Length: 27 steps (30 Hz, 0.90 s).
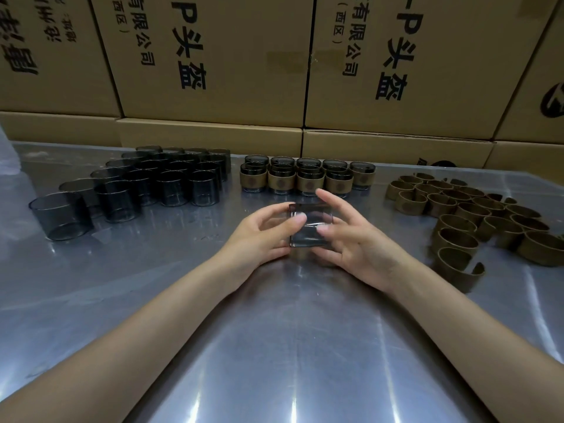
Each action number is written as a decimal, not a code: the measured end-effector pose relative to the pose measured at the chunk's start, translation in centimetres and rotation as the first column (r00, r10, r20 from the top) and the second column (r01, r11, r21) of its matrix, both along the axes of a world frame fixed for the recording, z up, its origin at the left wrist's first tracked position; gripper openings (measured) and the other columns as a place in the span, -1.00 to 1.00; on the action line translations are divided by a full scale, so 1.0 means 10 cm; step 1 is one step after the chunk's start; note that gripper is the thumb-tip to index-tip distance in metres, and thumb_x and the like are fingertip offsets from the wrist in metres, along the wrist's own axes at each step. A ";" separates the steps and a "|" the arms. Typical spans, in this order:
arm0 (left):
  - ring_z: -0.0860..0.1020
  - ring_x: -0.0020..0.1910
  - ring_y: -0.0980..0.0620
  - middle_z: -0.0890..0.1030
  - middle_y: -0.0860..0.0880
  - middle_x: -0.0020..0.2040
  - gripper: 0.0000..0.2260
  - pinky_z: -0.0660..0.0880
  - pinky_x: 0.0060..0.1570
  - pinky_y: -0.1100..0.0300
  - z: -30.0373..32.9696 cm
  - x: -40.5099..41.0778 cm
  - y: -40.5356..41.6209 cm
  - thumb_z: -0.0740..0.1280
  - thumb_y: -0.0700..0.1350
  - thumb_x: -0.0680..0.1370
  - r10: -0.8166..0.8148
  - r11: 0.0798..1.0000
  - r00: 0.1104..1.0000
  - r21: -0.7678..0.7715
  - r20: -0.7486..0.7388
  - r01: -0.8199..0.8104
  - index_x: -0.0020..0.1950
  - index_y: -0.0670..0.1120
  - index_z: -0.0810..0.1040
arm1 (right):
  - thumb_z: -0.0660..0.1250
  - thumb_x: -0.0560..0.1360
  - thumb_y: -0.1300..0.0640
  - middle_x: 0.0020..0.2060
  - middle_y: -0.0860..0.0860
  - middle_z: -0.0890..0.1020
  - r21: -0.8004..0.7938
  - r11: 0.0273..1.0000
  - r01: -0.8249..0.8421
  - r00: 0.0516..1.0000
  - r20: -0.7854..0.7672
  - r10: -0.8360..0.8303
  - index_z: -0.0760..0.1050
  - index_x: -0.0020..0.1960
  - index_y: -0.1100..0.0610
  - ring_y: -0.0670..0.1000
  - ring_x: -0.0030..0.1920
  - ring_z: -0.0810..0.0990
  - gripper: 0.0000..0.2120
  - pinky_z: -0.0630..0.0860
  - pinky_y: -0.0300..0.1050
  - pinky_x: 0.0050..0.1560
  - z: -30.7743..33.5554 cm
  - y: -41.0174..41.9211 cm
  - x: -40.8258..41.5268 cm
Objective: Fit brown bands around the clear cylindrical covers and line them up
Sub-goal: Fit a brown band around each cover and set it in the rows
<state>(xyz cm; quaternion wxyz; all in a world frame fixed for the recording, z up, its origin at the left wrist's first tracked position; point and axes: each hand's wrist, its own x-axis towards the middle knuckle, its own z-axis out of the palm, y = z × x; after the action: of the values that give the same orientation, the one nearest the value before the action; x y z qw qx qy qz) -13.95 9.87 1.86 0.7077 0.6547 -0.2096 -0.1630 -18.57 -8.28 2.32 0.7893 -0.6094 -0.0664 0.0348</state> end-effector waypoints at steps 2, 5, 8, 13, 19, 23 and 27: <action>0.62 0.16 0.02 0.60 -0.04 0.25 -0.48 0.58 0.11 0.17 -0.02 0.01 0.05 0.45 -0.10 0.36 -0.062 0.992 0.998 -0.107 -0.002 0.062 0.33 0.01 0.51 | 0.44 0.39 -0.06 0.23 -0.04 0.59 -0.033 0.999 0.022 0.998 -0.063 -0.024 0.43 0.34 -0.19 0.04 0.17 0.63 -0.47 0.58 -0.04 0.04 0.03 0.01 0.01; 0.59 0.22 0.01 0.55 -0.04 0.31 -0.45 0.55 0.15 0.15 -0.03 0.05 0.10 0.43 -0.24 0.37 -0.133 0.972 0.991 -0.199 -0.013 0.128 0.35 0.01 0.50 | 0.15 0.47 -0.34 0.16 -0.03 0.63 -0.179 0.983 0.042 0.986 -0.154 -0.070 0.48 0.30 -0.09 0.03 0.07 0.68 -0.48 0.60 -0.12 -0.20 0.08 0.06 0.01; 0.57 0.24 -0.02 0.52 -0.06 0.34 -0.42 0.54 0.17 0.12 -0.04 0.06 0.10 0.47 -0.32 0.38 -0.151 0.966 0.989 -0.213 -0.006 0.146 0.35 0.03 0.51 | 0.07 0.50 -0.37 0.03 -0.02 0.68 -0.278 0.959 0.054 0.976 -0.186 -0.109 0.49 0.22 -0.05 0.01 -0.14 0.71 -0.48 0.57 -0.18 -0.37 0.07 0.11 0.05; 0.54 0.28 0.03 0.47 0.02 0.38 -0.35 0.45 0.29 0.07 -0.03 0.06 0.07 0.52 -0.17 0.36 -0.091 0.989 0.995 -0.121 -0.029 0.087 0.40 0.09 0.42 | 0.27 0.50 -0.05 -0.03 -0.03 0.70 -0.091 0.995 0.048 0.988 -0.144 -0.061 0.49 0.19 0.01 0.00 -0.17 0.69 -0.70 0.58 -0.19 -0.31 0.04 0.06 0.04; 0.67 -0.01 0.07 0.65 0.02 0.14 -0.26 0.55 0.02 0.27 0.08 -0.05 -0.05 0.41 0.30 0.20 0.051 0.985 0.999 0.165 0.007 -0.052 0.31 0.00 0.50 | 0.38 0.27 0.33 -0.04 -0.06 0.70 0.049 0.996 0.079 0.997 -0.032 -0.077 0.41 0.23 -0.06 0.02 -0.01 0.68 -0.41 0.51 -0.04 0.13 -0.03 -0.01 0.03; 0.67 0.02 0.05 0.69 -0.01 0.07 -0.41 0.55 0.11 0.20 0.07 -0.06 -0.07 0.38 0.30 0.29 0.066 0.979 0.997 0.191 0.034 -0.071 0.18 -0.03 0.59 | 0.41 0.24 0.30 0.03 -0.02 0.66 -0.016 0.994 0.105 0.994 0.009 -0.105 0.43 0.17 -0.08 0.03 0.08 0.66 -0.44 0.51 -0.02 0.18 -0.07 0.02 0.04; 0.66 0.06 0.04 0.70 -0.02 0.04 -0.43 0.51 0.24 0.05 0.03 -0.06 -0.06 0.45 0.21 0.26 0.095 0.992 0.995 0.077 0.021 -0.096 0.19 -0.05 0.58 | 0.44 0.27 0.25 0.18 -0.04 0.61 -0.066 0.992 0.106 0.994 0.046 -0.103 0.43 0.29 -0.01 0.00 0.18 0.62 -0.38 0.57 -0.13 0.09 -0.08 0.07 0.04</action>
<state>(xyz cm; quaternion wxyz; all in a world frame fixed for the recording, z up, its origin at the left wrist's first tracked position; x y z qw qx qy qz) -14.58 9.28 2.16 0.6868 0.6925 -0.1774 -0.1314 -18.22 -7.61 1.54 0.7673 -0.6392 -0.0499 -0.0175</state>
